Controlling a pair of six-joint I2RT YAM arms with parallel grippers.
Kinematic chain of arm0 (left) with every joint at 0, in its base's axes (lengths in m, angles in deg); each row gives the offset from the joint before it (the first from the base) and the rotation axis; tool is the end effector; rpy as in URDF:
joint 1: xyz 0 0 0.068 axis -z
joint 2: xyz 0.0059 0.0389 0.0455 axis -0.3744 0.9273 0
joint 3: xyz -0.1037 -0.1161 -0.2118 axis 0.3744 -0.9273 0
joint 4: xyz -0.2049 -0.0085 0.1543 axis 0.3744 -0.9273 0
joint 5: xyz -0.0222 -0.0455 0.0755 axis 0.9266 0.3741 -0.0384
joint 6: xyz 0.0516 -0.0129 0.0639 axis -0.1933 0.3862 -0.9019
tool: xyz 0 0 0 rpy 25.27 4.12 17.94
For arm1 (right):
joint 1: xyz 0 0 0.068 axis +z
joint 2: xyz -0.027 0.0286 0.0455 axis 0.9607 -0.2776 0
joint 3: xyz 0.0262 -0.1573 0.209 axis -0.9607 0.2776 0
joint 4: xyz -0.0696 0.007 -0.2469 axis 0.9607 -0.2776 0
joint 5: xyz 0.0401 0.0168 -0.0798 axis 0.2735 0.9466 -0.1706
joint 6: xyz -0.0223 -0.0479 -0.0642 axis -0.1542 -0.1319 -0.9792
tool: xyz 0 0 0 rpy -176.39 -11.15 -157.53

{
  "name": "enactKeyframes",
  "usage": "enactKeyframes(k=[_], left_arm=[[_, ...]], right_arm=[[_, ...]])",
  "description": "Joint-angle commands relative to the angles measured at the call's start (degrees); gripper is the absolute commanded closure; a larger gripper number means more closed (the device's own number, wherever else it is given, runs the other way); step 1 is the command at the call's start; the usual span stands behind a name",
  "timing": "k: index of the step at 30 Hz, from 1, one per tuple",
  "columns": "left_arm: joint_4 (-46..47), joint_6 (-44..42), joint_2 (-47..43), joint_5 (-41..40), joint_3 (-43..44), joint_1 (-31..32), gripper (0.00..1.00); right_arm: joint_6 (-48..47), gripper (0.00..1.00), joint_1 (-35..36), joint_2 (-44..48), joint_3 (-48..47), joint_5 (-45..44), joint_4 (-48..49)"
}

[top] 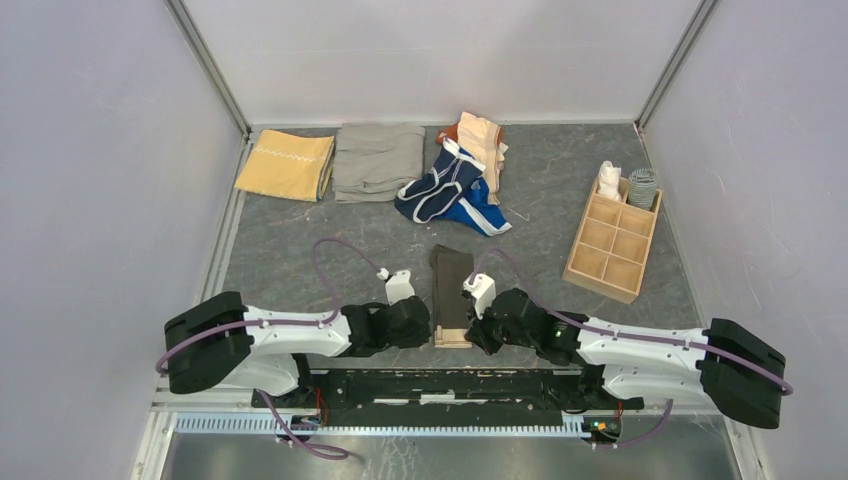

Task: Roll the underwear
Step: Fold the underwear at the center of the board.

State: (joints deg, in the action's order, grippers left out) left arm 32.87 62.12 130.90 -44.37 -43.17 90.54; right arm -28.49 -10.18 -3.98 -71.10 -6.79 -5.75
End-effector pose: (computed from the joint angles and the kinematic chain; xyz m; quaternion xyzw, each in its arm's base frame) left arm 0.1112 -0.2190 0.1096 -0.0355 0.9373 -0.2269 0.2620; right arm 0.1016 0.2045 0.1332 -0.3190 0.8421 0.2935 0.3208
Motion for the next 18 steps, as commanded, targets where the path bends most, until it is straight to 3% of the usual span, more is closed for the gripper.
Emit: enactKeyframes(k=[1,11,18], left_arm=[[3.17,-3.27,3.37,1.57,1.07,0.23,0.98],[3.58,-4.61,5.46,2.5,2.56,0.31,0.98],[-10.94,1.63,-3.47,-5.1,0.4,0.21,0.98]], right_arm=[[-0.95,0.96,0.22,-1.9,-2.25,0.17,3.34],[-1.85,0.96,0.24,-6.65,-1.86,2.14,3.79],[-4.88,0.89,0.21,3.53,-2.9,-1.89,-0.01]])
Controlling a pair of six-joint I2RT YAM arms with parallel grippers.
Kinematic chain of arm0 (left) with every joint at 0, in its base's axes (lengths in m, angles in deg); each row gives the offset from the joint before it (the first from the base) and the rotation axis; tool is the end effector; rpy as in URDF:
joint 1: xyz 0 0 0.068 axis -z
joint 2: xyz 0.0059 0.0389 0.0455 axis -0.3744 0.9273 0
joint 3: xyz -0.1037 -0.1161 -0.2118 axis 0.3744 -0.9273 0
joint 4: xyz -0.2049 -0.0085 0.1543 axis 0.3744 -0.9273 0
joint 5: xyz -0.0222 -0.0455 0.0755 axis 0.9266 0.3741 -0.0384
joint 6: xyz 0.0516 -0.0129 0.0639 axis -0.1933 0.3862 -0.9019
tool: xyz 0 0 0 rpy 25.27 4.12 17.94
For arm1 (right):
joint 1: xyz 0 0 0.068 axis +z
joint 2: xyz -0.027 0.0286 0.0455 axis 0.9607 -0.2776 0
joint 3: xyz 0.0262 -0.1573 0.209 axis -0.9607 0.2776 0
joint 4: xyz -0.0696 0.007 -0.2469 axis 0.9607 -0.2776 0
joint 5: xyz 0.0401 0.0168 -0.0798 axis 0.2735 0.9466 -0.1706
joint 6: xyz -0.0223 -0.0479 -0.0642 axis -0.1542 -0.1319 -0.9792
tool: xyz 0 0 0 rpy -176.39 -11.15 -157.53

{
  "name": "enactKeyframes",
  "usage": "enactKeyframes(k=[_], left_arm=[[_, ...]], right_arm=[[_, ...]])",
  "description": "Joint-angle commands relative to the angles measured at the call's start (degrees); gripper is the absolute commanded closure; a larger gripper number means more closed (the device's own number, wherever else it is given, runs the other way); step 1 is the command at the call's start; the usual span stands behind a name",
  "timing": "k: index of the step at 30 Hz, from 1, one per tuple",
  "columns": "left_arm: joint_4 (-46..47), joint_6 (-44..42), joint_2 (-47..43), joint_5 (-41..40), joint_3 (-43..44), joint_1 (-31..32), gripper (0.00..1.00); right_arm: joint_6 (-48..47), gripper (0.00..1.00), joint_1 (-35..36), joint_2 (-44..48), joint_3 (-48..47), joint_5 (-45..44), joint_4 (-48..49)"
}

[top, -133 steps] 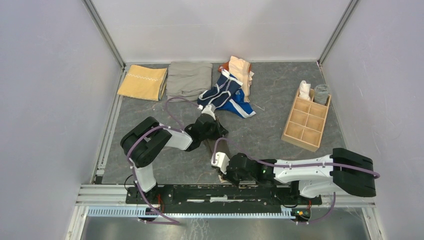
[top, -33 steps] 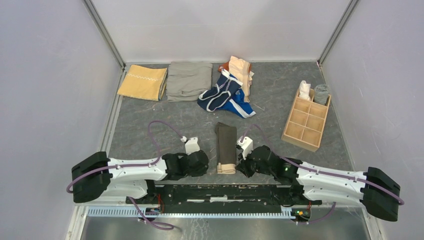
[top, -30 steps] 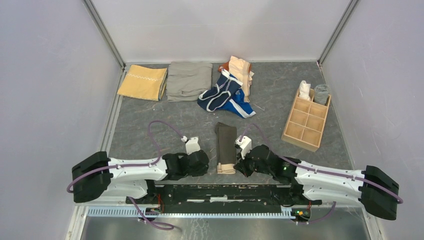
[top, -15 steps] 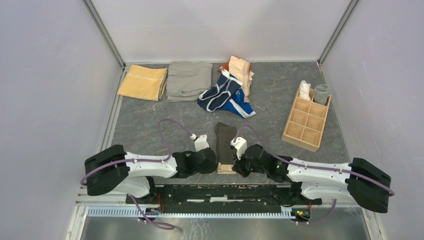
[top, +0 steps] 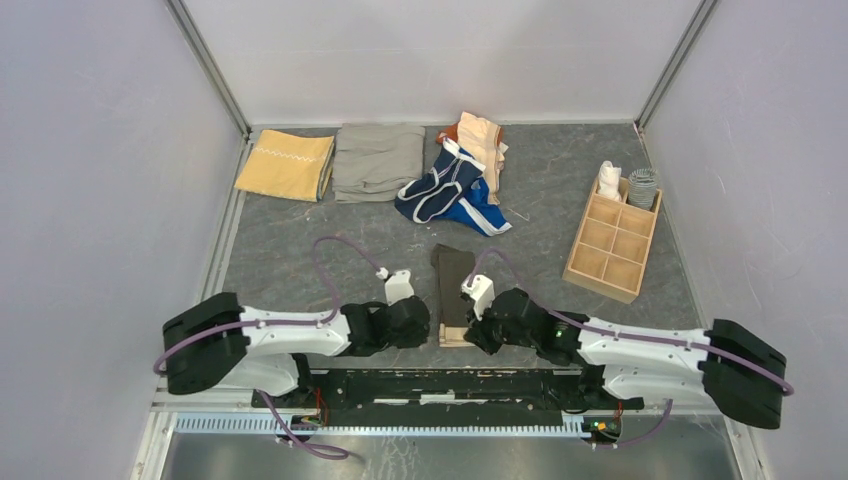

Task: Roll the underwear
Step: Fold the underwear at the center of the board.

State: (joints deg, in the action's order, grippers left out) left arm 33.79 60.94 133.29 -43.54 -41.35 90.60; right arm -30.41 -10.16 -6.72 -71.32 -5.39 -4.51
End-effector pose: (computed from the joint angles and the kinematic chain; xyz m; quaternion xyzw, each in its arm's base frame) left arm 0.1136 -0.2286 0.1105 -0.0235 0.9378 -0.2300 0.2591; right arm 0.1015 0.2085 0.1269 -0.3399 0.8391 0.2896 0.3107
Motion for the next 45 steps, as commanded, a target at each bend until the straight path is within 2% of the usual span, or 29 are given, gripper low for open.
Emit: enactKeyframes(k=[1,3,5,8,11,15,19,23,33,39,45], left_arm=[[-13.87,3.39,-7.81,-7.14,-1.56,0.17,0.98],[-15.66,3.49,-11.82,-9.02,-1.92,0.2,0.98],[-13.7,1.42,-15.58,-9.78,-2.05,0.14,0.98],[-7.82,-5.89,-18.88,-9.24,0.05,0.21,0.98],[-1.14,-12.92,-17.06,-6.13,3.88,0.2,0.98],[5.17,-18.85,-7.77,0.05,9.59,0.13,0.98],[9.89,-19.47,2.35,3.62,12.09,0.17,0.98],[9.37,-17.18,7.77,2.81,12.74,-0.75,0.98],[12.29,-15.49,13.47,5.9,8.06,-8.27,0.98],[13.31,-17.32,15.59,7.91,8.25,-11.49,0.98],[13.06,-19.35,12.6,9.32,8.92,-12.46,0.98]], right_arm=[[-3.38,0.88,0.26,8.06,-2.77,-4.37,-1.99],[-2.45,0.85,0.24,11.71,-2.91,-11.84,-5.63],[-0.01,0.78,-0.05,13.92,-2.61,-20.3,-9.52],[2.97,0.72,-0.99,15.54,-1.74,-25.07,-13.41],[4.26,0.67,-1.47,15.8,-0.7,-24.26,-13.7],[5.58,0.63,-1.45,15.99,0.36,-23.92,-13.31],[6.05,0.62,-1.54,17.01,0.27,-25.78,-15.11],[5.4,0.59,-1.5,18.39,1.04,-25.24,-15.91],[4.05,0.57,-1.45,16.34,1.83,-24.65,-15.82],[-1.98,0.56,-1.81,16.42,1.23,-21.35,-13.08],[-11.48,0.42,-1.85,22.21,3.39,-14.22,-6.5]])
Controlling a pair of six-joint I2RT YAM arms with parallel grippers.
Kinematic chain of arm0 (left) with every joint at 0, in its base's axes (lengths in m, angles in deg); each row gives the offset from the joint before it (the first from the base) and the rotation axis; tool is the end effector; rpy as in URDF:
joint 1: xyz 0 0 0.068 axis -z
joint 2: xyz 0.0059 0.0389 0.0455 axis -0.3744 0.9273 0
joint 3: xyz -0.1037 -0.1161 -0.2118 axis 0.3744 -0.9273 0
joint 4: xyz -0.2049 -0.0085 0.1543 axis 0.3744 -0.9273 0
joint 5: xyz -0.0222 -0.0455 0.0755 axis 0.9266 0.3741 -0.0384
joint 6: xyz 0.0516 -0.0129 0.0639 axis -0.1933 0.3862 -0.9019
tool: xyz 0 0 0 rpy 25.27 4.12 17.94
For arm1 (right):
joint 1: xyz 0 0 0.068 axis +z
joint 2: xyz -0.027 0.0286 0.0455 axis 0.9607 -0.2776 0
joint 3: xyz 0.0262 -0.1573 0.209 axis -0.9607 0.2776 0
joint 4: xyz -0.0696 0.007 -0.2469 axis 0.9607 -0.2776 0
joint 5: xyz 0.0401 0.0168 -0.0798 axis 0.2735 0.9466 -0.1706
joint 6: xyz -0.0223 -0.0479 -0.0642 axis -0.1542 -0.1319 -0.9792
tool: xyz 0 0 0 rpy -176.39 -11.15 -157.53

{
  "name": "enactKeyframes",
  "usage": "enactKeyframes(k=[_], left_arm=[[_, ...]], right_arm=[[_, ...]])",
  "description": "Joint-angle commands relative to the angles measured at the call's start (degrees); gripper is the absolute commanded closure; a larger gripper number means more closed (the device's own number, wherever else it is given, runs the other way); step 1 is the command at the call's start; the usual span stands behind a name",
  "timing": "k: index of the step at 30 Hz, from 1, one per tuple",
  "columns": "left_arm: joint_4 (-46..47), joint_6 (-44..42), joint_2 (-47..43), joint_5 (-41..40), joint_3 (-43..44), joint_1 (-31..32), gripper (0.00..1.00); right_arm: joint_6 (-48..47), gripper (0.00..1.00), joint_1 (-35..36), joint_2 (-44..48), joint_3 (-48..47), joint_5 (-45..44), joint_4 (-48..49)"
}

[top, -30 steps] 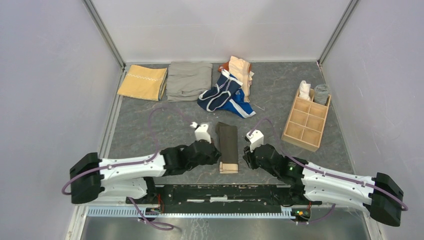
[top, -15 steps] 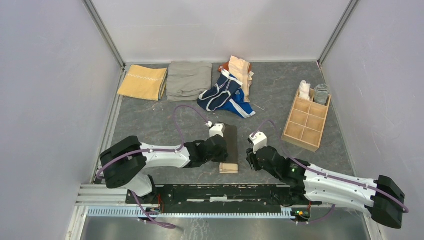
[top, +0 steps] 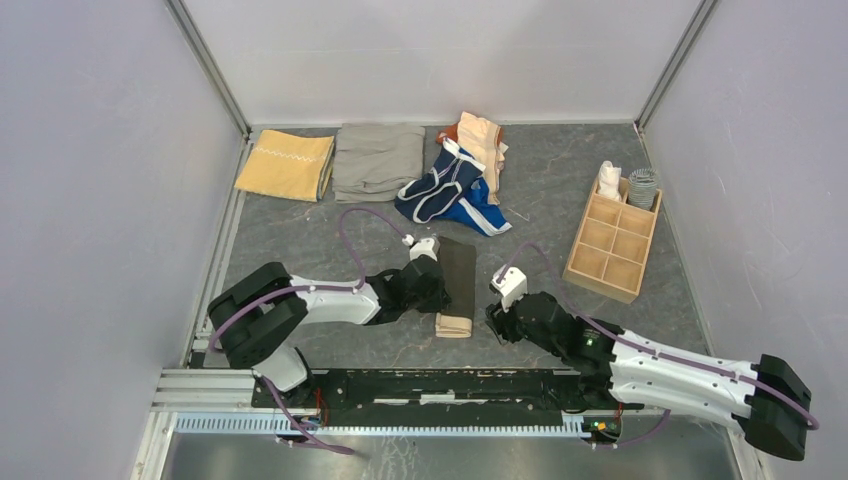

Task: Roll the underwear
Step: Fold the underwear at the center of the board, then roll the underwear to the center of the board.

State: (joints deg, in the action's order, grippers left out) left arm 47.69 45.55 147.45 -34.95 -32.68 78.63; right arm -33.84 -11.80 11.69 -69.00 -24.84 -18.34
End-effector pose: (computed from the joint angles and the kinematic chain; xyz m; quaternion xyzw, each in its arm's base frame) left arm 0.1860 -0.2609 0.1101 0.0214 0.9199 -0.2628 0.2904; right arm 0.1101 0.1587 0.1497 -0.2763 0.8440 0.1660 0.4287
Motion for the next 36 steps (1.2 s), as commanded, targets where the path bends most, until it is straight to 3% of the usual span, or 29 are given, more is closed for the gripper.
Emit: enactKeyframes(k=[1,5,8,14,20,24,29,36], left_arm=[[-1.08,-4.2,-2.4,0.8,0.23,-0.48,0.98],[-2.22,-4.43,-6.04,0.79,0.25,-0.48,0.98],[-2.83,-4.56,-8.63,1.22,0.16,-0.53,0.98],[-4.18,-5.74,-12.45,3.01,0.66,-0.55,0.98],[-4.52,-6.86,-12.03,4.85,-0.16,0.21,0.98],[-2.37,-6.52,-11.22,6.08,-2.38,0.4,0.98],[-0.35,-7.04,-8.48,8.36,-3.29,0.46,0.98],[-0.63,-6.9,-5.69,7.13,-3.92,0.76,0.98]], right_arm=[[-9.37,0.4,-0.16,4.51,1.08,5.97,8.18],[-11.94,0.37,-0.19,7.12,-0.58,1.46,10.65],[-14.51,0.19,-0.21,7.62,-2.07,-0.46,13.56],[-23.37,0.13,-0.25,1.61,-8.81,-8.62,8.13],[-31.19,0.14,-0.15,-2.28,-11.51,-10.12,1.34],[-37.2,0.1,0.68,2.16,-8.77,-2.29,2.84],[-44.65,0.18,7.94,3.87,-3.52,1.16,4.29],[-50.96,0.18,15.69,-2.77,-1.69,-2.95,1.59]])
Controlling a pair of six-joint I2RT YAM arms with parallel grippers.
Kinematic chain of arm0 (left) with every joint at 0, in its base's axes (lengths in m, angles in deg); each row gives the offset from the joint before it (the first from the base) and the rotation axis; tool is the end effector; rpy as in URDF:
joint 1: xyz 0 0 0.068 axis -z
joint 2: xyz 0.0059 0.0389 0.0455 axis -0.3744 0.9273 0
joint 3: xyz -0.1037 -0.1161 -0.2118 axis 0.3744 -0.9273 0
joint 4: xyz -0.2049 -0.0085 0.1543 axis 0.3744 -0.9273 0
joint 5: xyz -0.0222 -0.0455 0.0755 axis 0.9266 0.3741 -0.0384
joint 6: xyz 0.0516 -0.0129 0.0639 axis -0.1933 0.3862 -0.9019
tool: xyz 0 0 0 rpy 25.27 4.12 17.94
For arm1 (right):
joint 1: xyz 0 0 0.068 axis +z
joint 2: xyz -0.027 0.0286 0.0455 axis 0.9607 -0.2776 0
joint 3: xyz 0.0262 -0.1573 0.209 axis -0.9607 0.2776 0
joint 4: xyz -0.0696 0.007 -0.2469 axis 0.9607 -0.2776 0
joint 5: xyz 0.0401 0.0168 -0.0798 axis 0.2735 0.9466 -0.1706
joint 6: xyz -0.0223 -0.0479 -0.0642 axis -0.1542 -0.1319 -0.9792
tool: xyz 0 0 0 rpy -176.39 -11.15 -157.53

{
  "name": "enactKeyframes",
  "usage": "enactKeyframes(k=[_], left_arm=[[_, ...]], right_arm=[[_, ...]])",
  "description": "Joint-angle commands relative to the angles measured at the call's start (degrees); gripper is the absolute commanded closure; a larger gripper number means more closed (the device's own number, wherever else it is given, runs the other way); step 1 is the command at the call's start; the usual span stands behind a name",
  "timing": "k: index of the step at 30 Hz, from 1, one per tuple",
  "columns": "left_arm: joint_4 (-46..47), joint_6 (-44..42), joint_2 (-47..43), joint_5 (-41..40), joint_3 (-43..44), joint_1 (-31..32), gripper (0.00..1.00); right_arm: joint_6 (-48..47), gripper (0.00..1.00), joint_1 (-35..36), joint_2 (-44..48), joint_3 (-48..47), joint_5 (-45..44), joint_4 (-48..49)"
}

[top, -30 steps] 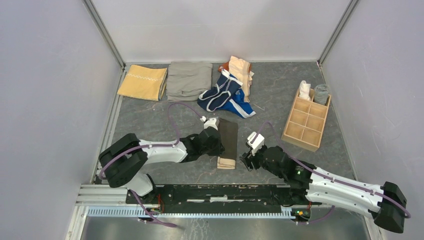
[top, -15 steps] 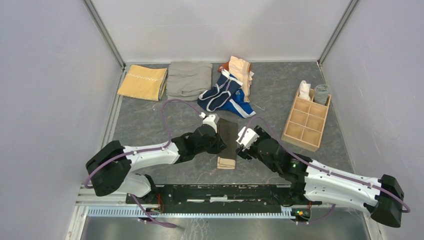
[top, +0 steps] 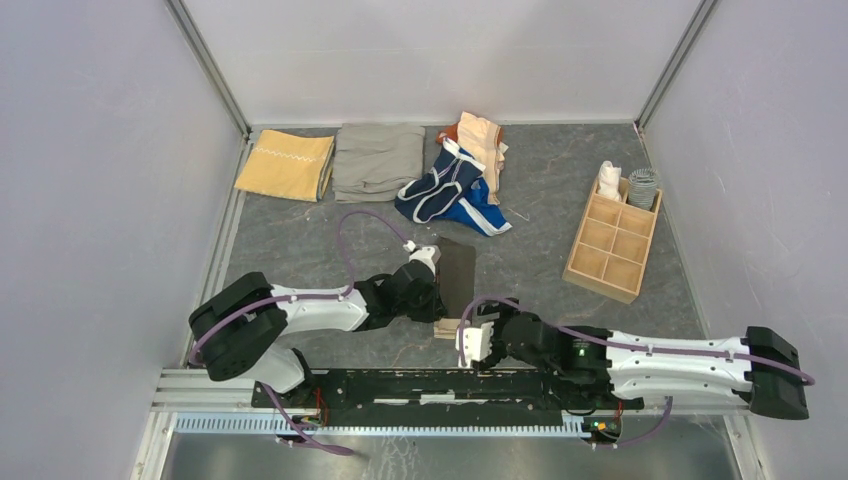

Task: Roll the underwear
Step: Roll the underwear to the center of the board.

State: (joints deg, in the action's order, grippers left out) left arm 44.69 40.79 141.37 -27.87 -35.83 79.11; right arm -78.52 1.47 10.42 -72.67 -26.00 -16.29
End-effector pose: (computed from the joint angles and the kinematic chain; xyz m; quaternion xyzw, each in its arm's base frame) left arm 0.1661 -0.2516 0.1183 0.0874 0.9186 -0.2879 0.2561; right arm 0.0751 0.1909 0.1732 -0.6292 0.6007 0.0517 0.4905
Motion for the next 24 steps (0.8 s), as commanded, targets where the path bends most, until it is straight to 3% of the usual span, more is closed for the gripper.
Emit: enactKeyframes(k=[1,7,12,24], left_arm=[[2.33,-2.1,0.38,-0.18,-0.95,0.27,0.98],[2.3,-1.61,1.36,-1.51,-2.19,0.28,0.98],[2.42,-1.02,3.18,-2.36,-3.38,0.31,0.98],[2.35,0.71,3.82,-2.79,-5.03,0.27,0.98]], right_arm=[[-6.77,0.17,2.81,-1.76,2.37,-1.64,-0.06],[-11.3,0.17,4.13,-0.38,6.86,3.6,9.46],[-14.08,0.17,5.9,-5.37,6.35,5.33,13.01],[-21.12,0.21,11.69,-12.71,12.92,-6.28,24.84]])
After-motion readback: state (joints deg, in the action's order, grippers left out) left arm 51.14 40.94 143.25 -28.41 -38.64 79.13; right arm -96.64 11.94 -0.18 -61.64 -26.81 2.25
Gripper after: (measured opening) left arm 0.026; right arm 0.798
